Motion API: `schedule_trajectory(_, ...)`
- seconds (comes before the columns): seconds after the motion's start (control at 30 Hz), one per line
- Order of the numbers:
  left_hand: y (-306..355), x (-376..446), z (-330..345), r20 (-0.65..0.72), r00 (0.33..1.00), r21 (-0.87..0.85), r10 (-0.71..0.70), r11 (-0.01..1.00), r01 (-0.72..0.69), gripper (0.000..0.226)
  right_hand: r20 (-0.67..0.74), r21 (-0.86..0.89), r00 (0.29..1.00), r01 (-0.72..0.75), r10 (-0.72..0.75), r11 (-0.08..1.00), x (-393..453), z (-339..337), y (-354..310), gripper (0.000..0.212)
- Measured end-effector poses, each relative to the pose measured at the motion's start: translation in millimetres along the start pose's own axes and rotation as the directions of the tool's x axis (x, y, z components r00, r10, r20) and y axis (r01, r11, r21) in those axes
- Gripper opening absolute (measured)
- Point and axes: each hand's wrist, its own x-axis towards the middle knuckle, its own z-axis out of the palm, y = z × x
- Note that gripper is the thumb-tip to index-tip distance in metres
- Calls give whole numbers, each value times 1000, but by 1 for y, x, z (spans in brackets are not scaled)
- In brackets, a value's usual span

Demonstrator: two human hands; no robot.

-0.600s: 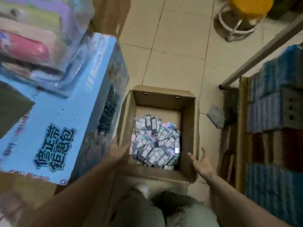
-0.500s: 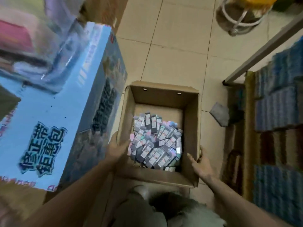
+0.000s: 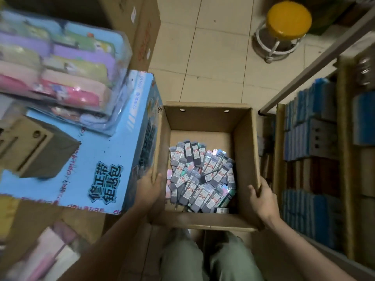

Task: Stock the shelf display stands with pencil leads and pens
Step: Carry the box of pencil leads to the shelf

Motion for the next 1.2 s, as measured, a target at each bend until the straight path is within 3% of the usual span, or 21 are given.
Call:
schedule_trajectory(0.13, 71, -73, -84, -48, 998, -28, 49, 998, -51, 44, -17, 15, 1000, 8, -8, 1000, -76, -91, -63, 44)
schedule_trajectory(0.27, 124, -128, -158, -75, 990, -33, 120, 992, -123, 44, -58, 3, 998, 37, -36, 999, -141, -162, -116, 46)
schedule_trajectory(0.57, 206, -158, -252, -133, 954, 32, 268, 963, -266, 45, -129, 18, 984, 125, -122, 992, -196, -242, -194, 42)
schedule_trajectory(0.9, 322, -61, -289, -94, 950, 76, 297, 954, -290, 45, -166, 47, 981, 111, -102, 993, -101, -280, -295, 44)
schedule_trajectory(1.2, 465, 65, -328, -191, 958, 11, 214, 976, -216, 38, -140, 12, 962, 239, -235, 971, 43, -348, -457, 39)
